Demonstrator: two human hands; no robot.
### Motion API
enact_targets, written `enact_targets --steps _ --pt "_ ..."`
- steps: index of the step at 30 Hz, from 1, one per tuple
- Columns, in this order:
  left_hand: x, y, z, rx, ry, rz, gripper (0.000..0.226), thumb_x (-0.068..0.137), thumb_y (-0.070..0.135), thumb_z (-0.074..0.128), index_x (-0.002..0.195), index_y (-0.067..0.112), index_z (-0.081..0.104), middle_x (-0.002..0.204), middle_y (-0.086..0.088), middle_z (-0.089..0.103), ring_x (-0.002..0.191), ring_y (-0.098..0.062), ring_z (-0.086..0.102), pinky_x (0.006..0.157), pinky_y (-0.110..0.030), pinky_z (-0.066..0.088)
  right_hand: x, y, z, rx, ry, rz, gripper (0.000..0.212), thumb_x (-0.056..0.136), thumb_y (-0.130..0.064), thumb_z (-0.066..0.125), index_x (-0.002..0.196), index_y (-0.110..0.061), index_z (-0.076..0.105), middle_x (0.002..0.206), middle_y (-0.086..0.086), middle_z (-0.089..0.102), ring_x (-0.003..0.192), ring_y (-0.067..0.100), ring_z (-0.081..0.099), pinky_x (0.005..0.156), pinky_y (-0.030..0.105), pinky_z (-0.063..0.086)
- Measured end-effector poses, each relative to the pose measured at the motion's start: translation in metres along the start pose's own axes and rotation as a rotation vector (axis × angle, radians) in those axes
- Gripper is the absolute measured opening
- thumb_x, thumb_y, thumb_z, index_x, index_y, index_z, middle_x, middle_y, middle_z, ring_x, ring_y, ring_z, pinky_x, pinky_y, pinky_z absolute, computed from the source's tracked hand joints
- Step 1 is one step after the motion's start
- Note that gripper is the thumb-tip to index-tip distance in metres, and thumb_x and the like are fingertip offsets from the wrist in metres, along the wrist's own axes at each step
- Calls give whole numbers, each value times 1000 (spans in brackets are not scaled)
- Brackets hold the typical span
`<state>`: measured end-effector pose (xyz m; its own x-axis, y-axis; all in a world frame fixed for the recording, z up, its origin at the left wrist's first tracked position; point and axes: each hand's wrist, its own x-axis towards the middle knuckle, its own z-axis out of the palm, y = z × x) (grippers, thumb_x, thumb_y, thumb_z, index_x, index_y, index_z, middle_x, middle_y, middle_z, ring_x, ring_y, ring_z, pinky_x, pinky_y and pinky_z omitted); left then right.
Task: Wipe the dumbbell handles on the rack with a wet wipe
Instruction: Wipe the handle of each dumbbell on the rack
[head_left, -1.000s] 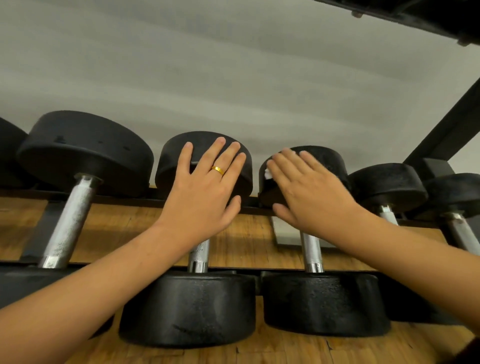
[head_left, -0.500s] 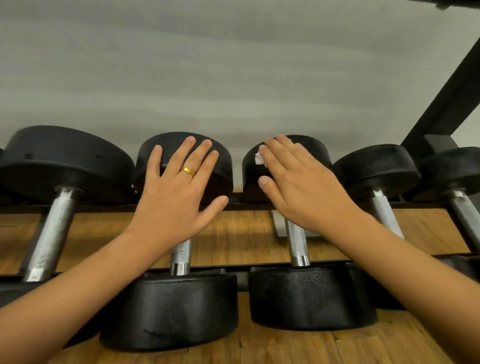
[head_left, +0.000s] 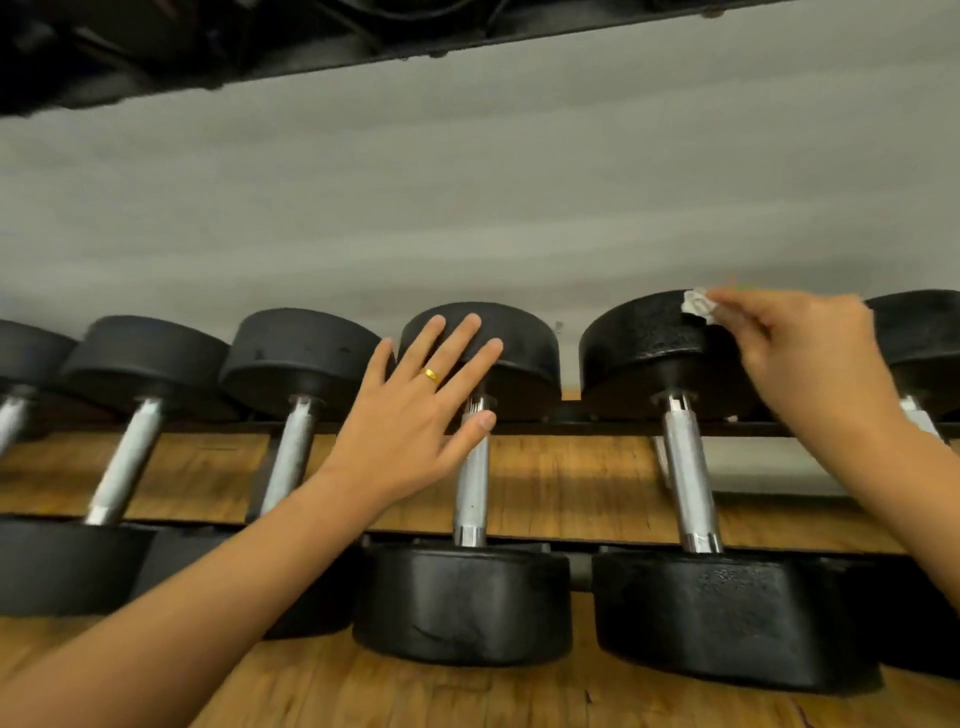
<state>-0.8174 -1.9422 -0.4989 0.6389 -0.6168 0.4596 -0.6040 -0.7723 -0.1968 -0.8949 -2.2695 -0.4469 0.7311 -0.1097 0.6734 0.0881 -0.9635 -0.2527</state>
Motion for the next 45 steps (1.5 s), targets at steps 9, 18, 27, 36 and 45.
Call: enact_targets --steps 9,18,27,36,45 --pt "-5 -54 -10 42 51 -303 63 106 55 19 157 23 39 162 -5 40 155 -24 27 122 -66 6 21 -93 39 368 -72 150 29 103 -24 56 130 -20 66 111 1 72 100 16 67 92 28 50" --pt "-36 -115 -2 88 24 -300 61 105 57 25 155 28 45 167 -5 33 157 -30 17 122 -66 15 10 -114 91 233 -187 404 16 102 -12 56 92 -12 68 75 4 57 71 15 57 63 27 52" --pt "-32 -135 1 -36 171 -222 60 102 56 37 145 20 59 155 -8 51 150 -30 37 120 -60 30 8 -114 87 181 -202 408 20 100 -11 59 108 -6 76 97 15 71 101 30 62 80 35 51" --pt "-30 -131 8 -89 210 -283 56 102 49 40 147 21 57 159 -3 46 152 -27 33 120 -62 25 5 -124 91 319 -105 469 19 100 -10 58 104 -4 76 92 13 71 76 21 64 73 30 53" --pt "-29 -129 9 -98 220 -306 56 100 49 39 145 22 59 158 -1 47 152 -25 33 120 -62 26 -12 -153 110 454 -133 249 46 107 -32 34 150 -15 40 147 3 50 132 18 49 109 36 42"
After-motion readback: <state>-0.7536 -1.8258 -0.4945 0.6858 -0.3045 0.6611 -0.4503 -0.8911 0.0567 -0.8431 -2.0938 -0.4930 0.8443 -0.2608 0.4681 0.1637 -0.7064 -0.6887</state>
